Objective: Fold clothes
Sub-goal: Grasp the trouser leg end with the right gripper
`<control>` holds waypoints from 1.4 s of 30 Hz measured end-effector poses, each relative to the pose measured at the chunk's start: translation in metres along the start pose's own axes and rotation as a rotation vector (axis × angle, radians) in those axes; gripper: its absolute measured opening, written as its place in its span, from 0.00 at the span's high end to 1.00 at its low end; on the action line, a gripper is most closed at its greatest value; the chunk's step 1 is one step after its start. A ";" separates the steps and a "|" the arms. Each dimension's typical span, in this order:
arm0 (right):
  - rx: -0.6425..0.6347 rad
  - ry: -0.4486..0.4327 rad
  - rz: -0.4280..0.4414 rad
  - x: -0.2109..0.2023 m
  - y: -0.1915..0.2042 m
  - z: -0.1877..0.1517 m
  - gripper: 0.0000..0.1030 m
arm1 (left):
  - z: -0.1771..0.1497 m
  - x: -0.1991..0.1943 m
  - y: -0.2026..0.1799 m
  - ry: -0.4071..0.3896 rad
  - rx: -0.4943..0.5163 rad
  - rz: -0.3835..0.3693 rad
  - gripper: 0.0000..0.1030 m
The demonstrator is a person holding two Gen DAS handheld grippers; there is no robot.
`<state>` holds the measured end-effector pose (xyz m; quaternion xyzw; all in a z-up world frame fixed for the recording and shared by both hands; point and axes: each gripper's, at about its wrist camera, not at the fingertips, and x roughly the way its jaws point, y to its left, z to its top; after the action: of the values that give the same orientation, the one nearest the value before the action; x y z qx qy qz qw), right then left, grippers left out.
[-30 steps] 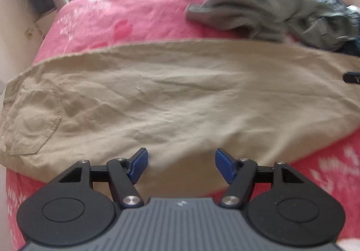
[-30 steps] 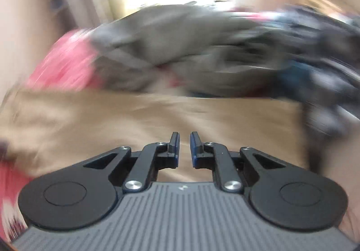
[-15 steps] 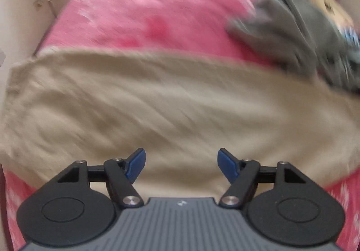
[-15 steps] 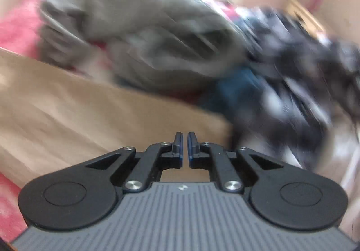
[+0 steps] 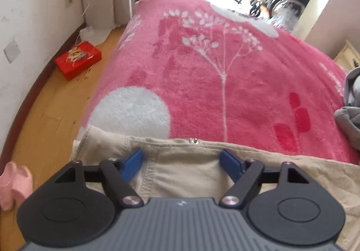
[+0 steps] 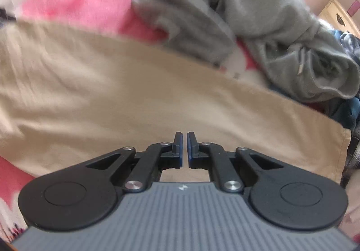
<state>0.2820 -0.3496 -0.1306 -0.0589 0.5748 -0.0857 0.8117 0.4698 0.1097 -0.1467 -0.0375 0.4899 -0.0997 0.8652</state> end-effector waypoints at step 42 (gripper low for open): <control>0.260 -0.314 0.042 0.038 -0.171 -0.078 0.93 | -0.130 -0.073 -0.124 -0.035 0.151 0.087 0.26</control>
<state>0.2082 -0.5241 -0.1584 0.0459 0.4263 -0.1321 0.8937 0.3050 0.0081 -0.1321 0.0472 0.4671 -0.0980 0.8775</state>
